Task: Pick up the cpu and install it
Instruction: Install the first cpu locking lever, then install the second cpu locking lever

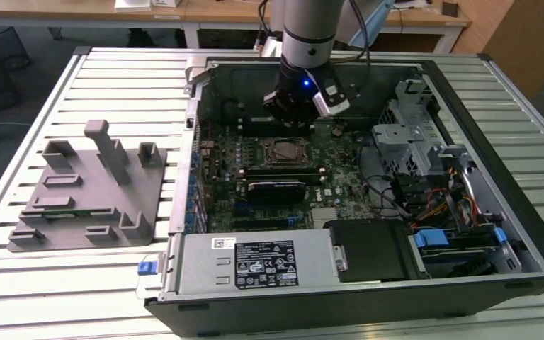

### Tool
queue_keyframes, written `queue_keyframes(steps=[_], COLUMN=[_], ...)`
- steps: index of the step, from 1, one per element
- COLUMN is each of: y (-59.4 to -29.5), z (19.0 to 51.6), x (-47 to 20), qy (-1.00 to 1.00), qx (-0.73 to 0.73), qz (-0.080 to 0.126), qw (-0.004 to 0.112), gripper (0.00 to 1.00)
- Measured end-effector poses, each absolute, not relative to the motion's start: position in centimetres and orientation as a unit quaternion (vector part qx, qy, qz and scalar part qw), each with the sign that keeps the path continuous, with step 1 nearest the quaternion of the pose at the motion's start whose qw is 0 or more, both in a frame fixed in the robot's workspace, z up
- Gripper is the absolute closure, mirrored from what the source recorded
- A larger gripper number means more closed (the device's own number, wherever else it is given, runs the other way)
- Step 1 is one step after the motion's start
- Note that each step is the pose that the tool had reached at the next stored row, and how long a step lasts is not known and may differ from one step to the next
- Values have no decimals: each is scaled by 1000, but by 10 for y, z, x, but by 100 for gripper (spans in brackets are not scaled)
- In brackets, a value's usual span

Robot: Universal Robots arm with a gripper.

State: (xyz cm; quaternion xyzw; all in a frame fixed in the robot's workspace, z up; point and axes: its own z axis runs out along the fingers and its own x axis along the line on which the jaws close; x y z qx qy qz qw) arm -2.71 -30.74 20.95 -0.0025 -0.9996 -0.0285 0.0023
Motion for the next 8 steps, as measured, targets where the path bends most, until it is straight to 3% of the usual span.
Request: queue_keyframes(steps=[8], y=[-311], z=[209], x=[-27], qy=[-1000], qx=[-3], qz=[-29], qw=[2], gripper=[89])
